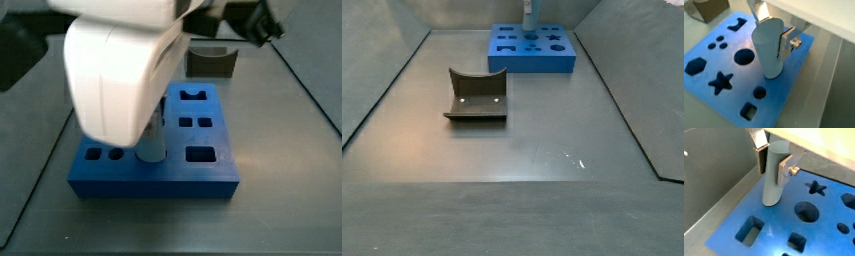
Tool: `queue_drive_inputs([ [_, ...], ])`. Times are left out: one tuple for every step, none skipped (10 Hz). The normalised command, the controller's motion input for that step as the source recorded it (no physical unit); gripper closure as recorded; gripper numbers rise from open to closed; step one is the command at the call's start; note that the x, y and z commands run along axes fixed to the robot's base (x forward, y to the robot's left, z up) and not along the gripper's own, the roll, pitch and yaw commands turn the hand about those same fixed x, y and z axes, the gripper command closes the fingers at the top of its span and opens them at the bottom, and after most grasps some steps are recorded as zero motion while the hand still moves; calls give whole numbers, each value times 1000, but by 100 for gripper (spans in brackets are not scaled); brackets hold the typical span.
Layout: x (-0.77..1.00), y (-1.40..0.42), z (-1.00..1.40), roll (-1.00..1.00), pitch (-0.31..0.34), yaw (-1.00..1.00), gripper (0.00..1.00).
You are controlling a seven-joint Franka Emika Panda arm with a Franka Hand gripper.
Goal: Insert the oval object.
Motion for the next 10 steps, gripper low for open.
queue_drive_inputs([
  [-266, 0, -274, 149, -69, 277, 100],
  [29, -109, -414, 76, 0, 189, 100],
  [220, -206, -554, 97, 0, 60, 100],
  [309, -200, -646, 110, 0, 29, 100],
  [323, -169, -574, 151, 0, 0, 100],
  [237, -163, -529, 136, 0, 0, 100],
  [177, -157, -626, 39, -106, 0, 100],
  [0, -100, -637, 0, -233, 0, 100],
  [0, 0, -243, -87, -276, 0, 100],
  [0, 0, 0, 0, 3, 0, 100],
])
